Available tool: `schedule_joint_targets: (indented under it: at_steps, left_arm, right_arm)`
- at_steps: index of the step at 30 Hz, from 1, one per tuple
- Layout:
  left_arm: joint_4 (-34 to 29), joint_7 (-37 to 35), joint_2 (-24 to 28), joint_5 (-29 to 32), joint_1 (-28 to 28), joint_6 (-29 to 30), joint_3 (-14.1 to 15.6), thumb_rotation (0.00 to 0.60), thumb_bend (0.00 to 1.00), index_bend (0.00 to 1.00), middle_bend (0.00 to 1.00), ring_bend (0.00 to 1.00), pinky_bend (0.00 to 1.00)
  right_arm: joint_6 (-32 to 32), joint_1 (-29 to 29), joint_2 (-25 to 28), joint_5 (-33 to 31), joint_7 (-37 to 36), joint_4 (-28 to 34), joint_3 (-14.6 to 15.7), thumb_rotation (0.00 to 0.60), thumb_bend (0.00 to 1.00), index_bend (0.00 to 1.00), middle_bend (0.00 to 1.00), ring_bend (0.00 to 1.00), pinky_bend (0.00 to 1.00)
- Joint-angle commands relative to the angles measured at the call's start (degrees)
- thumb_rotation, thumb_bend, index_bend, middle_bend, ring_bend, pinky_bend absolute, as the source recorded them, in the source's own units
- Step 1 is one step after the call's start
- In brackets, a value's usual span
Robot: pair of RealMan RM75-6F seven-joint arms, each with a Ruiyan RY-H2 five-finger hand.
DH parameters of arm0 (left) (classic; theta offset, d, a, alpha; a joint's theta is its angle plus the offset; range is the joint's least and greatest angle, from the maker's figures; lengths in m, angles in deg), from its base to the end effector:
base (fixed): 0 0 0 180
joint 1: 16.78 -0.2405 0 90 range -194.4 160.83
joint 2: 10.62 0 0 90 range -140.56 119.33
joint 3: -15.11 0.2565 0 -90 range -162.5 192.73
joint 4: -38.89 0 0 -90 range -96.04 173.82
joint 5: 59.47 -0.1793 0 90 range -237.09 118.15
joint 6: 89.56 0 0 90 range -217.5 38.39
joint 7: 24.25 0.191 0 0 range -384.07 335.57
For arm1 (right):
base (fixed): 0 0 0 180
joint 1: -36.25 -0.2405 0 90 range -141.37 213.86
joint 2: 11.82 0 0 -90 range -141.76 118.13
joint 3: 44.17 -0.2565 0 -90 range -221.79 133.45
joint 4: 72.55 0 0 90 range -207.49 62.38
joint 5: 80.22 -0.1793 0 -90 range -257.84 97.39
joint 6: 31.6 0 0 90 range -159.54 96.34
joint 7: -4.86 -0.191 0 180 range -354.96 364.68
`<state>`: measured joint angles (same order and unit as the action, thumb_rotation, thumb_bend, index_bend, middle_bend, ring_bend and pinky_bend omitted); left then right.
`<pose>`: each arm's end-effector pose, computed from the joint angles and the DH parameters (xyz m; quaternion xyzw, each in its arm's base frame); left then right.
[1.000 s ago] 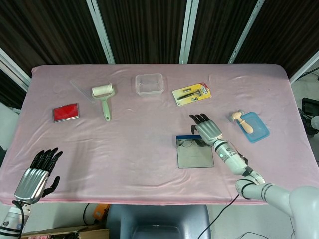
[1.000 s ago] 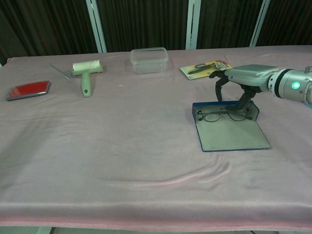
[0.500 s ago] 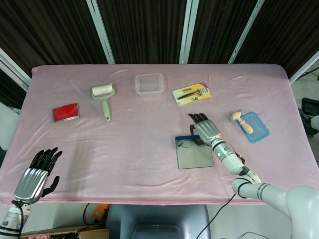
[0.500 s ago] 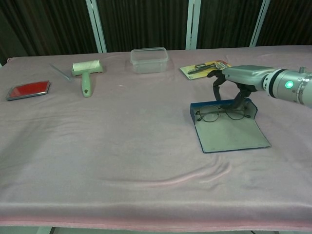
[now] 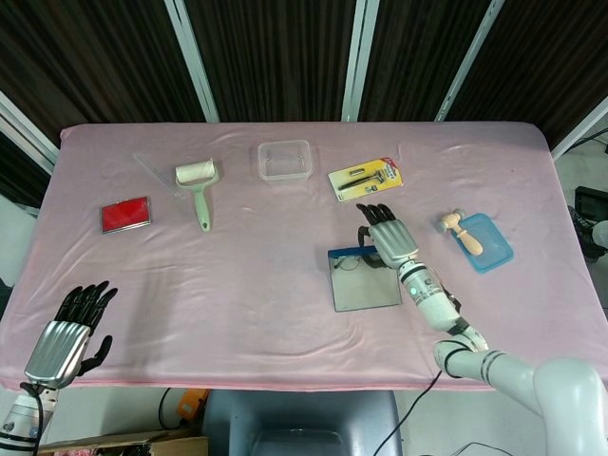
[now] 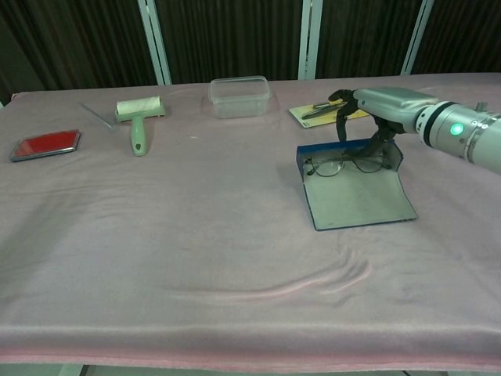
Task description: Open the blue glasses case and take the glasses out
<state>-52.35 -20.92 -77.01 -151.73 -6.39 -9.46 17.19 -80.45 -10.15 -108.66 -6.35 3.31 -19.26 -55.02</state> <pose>-0.2740 0.2334 0.1381 -0.6856 -0.3650 -0.3690 0.5106 -0.1784 -0.4443 -0.0049 0.7287 -0.3620 0.3660 0.4516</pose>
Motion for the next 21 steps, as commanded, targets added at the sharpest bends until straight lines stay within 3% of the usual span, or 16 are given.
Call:
schedule_joint_targets:
  at_steps: [1,5,21]
  left_arm:
    - [-0.01,-0.02,0.03,0.07,0.11,-0.2,0.0,0.6,0.44,0.0,0.0,0.0,0.06]
    - [-0.07,0.2,0.0,0.14,0.2,-0.49,0.05,0.6,0.44,0.0,0.0,0.0,0.06]
    - [-0.23,0.63,-0.08,-0.12,0.32,-0.78,0.29,0.6,0.44,0.0,0.0,0.0,0.05]
  right_arm:
    - [-7.18,0.51,-4.39,4.53,-1.58,-6.19,0.75,0.6,0.48,0.71,0.15,0.07,0.0]
    - [-12.46,0.6,-7.96,7.89,-3.47,-12.6,1.74,0.6,0.48,0.71,0.15,0.07,0.0]
    - [-18.25,0.6,-14.92,10.27,-7.64,-24.52,2.04,0.6,0.48,0.71,0.15,0.07,0.0]
